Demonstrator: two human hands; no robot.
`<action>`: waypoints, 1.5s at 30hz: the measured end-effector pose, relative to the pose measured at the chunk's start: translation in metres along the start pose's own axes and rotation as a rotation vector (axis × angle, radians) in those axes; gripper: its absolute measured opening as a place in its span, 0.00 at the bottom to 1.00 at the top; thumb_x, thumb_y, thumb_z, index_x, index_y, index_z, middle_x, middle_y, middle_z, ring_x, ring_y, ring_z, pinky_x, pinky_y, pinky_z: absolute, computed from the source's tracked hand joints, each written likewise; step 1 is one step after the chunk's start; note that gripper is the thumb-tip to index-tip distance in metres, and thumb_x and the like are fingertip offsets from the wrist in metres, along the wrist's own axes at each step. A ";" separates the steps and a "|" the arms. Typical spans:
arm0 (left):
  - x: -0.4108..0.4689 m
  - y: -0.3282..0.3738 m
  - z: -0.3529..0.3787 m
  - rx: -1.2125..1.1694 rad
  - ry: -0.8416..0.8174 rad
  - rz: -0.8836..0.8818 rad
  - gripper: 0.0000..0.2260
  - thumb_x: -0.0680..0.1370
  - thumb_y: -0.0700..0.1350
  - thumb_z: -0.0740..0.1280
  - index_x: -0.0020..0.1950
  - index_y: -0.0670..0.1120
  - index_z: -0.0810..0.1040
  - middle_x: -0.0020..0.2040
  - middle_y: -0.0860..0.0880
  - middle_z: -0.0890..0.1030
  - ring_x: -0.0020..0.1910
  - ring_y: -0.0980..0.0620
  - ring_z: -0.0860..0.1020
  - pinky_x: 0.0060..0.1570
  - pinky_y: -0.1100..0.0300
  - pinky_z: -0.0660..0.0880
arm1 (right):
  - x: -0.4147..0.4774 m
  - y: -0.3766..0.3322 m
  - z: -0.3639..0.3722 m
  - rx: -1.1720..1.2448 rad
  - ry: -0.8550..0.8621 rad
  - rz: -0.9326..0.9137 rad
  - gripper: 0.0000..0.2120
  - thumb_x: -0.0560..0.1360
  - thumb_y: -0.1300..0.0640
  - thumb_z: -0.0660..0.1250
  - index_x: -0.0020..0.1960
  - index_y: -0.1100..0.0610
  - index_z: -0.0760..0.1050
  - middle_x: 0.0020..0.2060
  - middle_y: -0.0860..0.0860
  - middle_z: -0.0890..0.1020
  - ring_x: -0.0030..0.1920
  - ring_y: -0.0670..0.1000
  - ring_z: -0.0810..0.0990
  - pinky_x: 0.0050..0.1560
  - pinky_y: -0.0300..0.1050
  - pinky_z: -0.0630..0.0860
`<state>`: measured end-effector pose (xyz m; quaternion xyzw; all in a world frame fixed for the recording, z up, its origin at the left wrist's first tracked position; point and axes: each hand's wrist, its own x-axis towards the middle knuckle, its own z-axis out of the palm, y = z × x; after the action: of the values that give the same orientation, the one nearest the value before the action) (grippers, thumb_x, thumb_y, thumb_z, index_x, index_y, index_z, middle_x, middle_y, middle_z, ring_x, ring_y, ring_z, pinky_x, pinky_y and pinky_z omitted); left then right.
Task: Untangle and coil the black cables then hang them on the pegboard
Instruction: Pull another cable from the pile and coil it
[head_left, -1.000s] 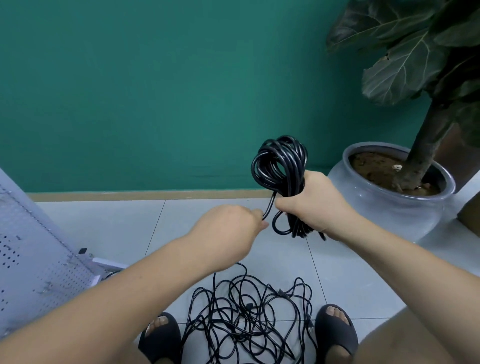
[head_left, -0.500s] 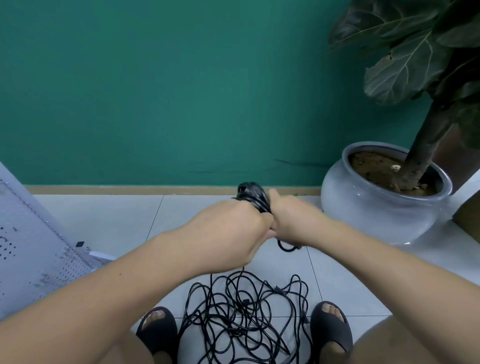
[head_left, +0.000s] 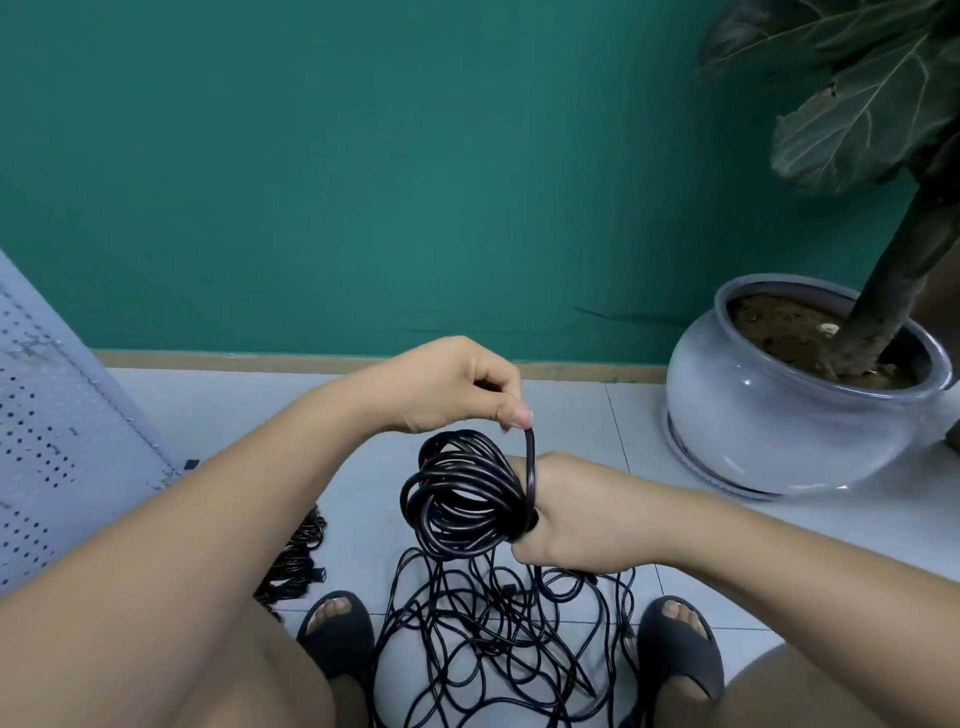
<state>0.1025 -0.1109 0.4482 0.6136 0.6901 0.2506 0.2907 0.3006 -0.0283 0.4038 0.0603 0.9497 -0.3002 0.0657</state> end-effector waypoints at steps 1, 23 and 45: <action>-0.001 -0.001 -0.001 -0.021 -0.008 -0.019 0.11 0.79 0.53 0.76 0.43 0.47 0.85 0.36 0.51 0.79 0.37 0.51 0.71 0.43 0.54 0.67 | -0.002 -0.001 -0.002 0.012 0.012 0.006 0.14 0.74 0.62 0.69 0.41 0.49 0.65 0.32 0.46 0.72 0.33 0.47 0.69 0.34 0.39 0.67; 0.016 0.040 0.076 0.172 0.454 0.026 0.15 0.88 0.51 0.62 0.44 0.52 0.81 0.32 0.55 0.80 0.31 0.60 0.75 0.33 0.63 0.65 | -0.018 0.032 -0.082 0.073 0.766 0.378 0.16 0.74 0.56 0.71 0.54 0.54 0.65 0.36 0.57 0.82 0.30 0.56 0.74 0.30 0.56 0.76; -0.008 0.057 0.061 -0.623 0.616 -0.046 0.14 0.84 0.57 0.68 0.48 0.51 0.89 0.27 0.56 0.67 0.30 0.51 0.61 0.31 0.60 0.59 | 0.000 0.015 -0.043 0.234 0.893 0.236 0.13 0.75 0.59 0.70 0.52 0.49 0.68 0.33 0.47 0.80 0.35 0.51 0.77 0.33 0.48 0.73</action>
<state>0.1860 -0.1130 0.4462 0.3780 0.6494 0.6114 0.2481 0.2992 0.0088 0.4303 0.2980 0.8316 -0.3402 -0.3224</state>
